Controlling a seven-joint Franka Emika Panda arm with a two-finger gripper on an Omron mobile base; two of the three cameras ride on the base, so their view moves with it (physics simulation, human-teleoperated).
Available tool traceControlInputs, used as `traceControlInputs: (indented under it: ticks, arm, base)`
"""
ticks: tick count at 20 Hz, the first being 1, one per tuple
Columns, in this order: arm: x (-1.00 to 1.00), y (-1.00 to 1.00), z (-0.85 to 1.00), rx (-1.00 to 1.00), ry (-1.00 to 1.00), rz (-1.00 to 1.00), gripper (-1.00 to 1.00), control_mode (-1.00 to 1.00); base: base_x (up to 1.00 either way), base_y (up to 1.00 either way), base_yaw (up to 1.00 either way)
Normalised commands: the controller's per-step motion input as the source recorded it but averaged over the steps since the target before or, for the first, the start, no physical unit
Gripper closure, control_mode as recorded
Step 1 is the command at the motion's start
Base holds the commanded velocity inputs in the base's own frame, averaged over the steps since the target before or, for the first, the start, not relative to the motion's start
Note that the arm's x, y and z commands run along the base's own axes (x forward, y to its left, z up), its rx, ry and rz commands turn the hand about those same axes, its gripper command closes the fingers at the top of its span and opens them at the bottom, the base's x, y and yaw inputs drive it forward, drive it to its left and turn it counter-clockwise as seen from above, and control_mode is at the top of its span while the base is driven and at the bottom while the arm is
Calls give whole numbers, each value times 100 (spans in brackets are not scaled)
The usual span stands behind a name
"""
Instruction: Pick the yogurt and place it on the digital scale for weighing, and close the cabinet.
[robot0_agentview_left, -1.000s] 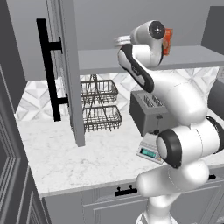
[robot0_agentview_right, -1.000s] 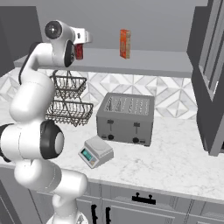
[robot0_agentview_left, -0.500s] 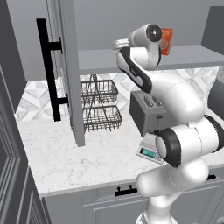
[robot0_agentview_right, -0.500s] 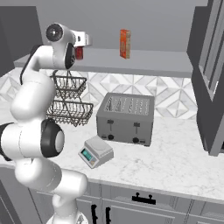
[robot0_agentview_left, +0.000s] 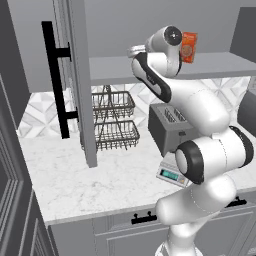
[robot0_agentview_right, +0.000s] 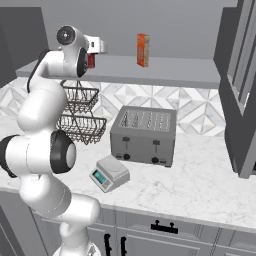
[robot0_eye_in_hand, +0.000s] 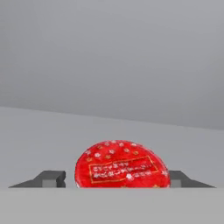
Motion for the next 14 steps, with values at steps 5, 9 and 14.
traceControlInputs:
  ticks: [5,9,14]
  arm:
    - [4,0,-17,0,1,0,100,-100]
    - [-26,4,-9,1,0,0,100,-100]
    - [-95,-5,0,4,-13,-5,100,-100]
  base:
    - [0,0,0]
    - [0,0,0]
    - [0,0,0]
